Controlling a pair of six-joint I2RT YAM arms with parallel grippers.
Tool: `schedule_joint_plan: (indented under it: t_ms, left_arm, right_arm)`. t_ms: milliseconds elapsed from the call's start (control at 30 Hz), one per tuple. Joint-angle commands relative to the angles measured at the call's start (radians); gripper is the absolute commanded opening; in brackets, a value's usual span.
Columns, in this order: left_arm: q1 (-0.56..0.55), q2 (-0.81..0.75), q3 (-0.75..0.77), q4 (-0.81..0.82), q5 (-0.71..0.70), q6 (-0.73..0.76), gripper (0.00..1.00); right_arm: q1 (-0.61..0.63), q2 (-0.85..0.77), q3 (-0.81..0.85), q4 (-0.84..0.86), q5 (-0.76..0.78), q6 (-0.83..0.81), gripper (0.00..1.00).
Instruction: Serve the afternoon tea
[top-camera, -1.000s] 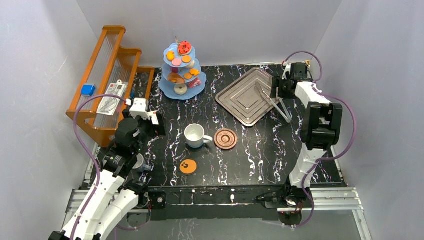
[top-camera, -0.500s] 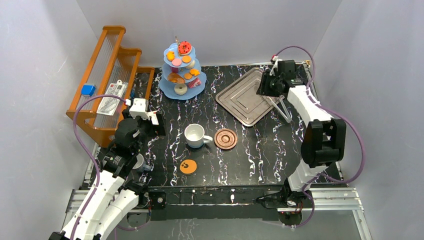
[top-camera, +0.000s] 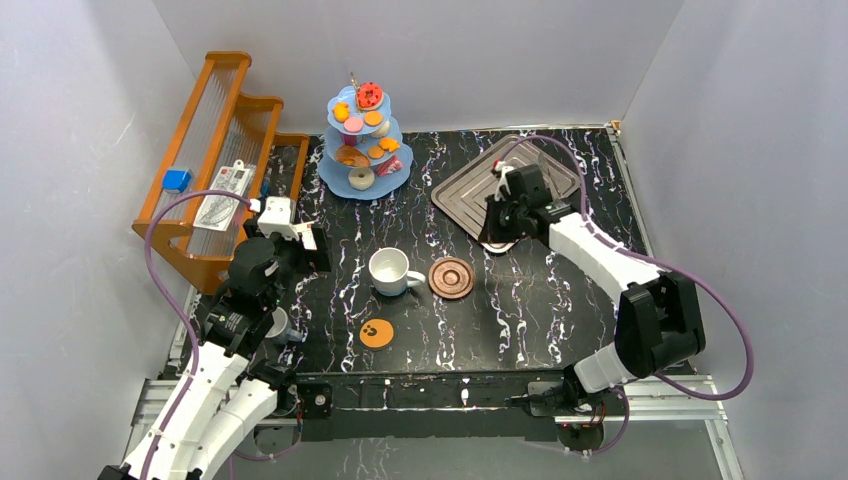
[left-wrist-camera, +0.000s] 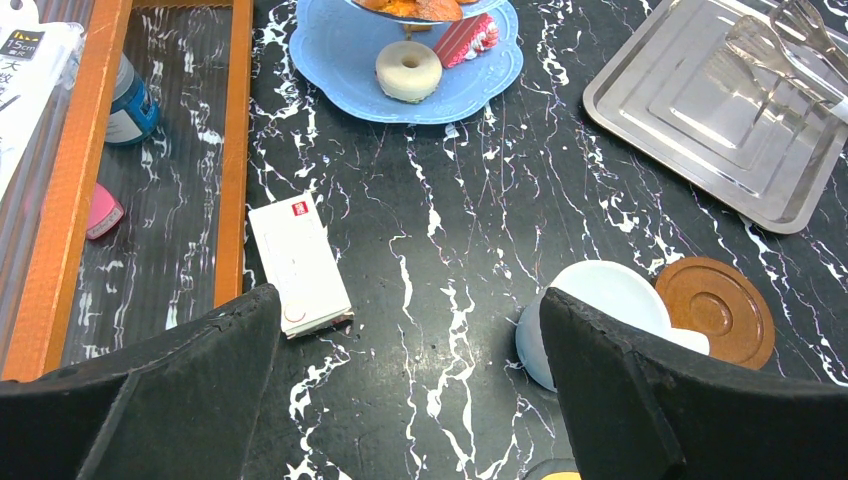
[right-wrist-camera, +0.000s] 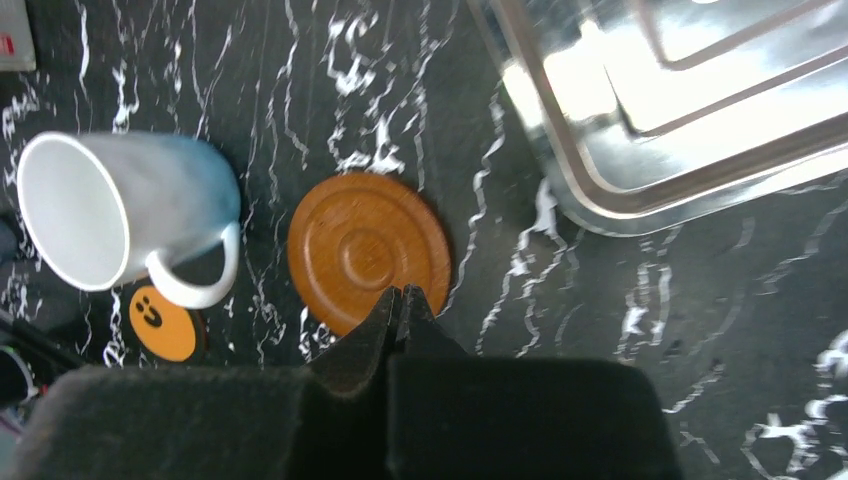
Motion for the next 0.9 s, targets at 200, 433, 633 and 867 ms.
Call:
schedule_joint_plan:
  t_ms: [200, 433, 633, 867]
  left_arm:
    - [-0.005, -0.006, 0.022, 0.014, 0.002, -0.001, 0.98]
    - [-0.005, -0.008, 0.023, 0.014, -0.003, 0.001, 0.98]
    - [-0.005, -0.011, 0.023, 0.013, -0.005, 0.001, 0.98]
    - [-0.005, -0.014, 0.023, 0.013, -0.009, 0.001, 0.98]
  right_arm:
    - [0.184, 0.031, -0.086, 0.13, 0.027, 0.091, 0.0]
    - [0.245, 0.115, -0.076, 0.172, 0.083, 0.094, 0.0]
    - [0.258, 0.169, -0.073, 0.192, 0.11, 0.089, 0.0]
    - [0.267, 0.218, -0.082, 0.22, 0.135, 0.086, 0.0]
